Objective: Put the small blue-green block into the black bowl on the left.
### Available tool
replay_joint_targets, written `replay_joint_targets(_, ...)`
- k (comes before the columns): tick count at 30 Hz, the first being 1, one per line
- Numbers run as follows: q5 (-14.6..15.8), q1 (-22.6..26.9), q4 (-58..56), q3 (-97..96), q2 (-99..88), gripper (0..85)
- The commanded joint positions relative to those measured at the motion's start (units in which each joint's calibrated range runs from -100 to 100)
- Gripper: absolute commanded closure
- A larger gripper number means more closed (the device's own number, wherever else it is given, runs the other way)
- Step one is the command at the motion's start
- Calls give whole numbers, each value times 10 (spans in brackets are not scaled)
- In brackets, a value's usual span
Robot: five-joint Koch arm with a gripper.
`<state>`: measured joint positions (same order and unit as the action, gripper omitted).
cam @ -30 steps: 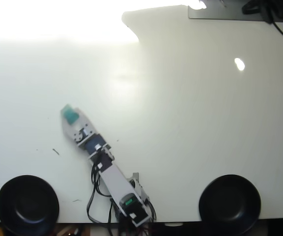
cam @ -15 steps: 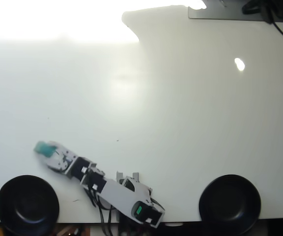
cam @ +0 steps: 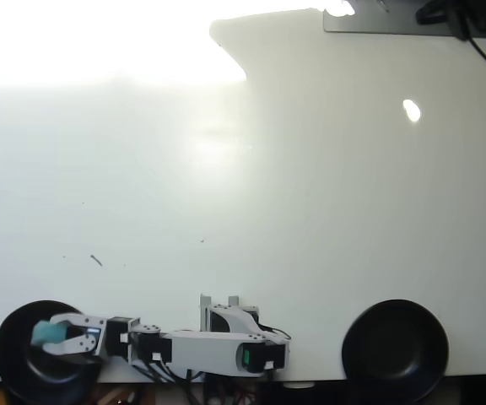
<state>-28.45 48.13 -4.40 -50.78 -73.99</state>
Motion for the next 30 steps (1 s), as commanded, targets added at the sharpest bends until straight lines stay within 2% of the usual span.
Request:
replay_joint_targets(1,9,21,-6,74,13,820)
replay_joint_targets(6,33,49,-10,110,54,821)
replay_joint_targets(12,128,58,1,166,90,820)
replay_joint_targets(16,137,49,-39,166,90,820)
replay_joint_targets(17,127,47,-48,159,88,820)
replay_joint_targets(20,64,44,-73,145,77,820)
replay_joint_targets(23,15,44,-75,132,75,820)
replay_joint_targets(30,-60,44,-66,111,69,819)
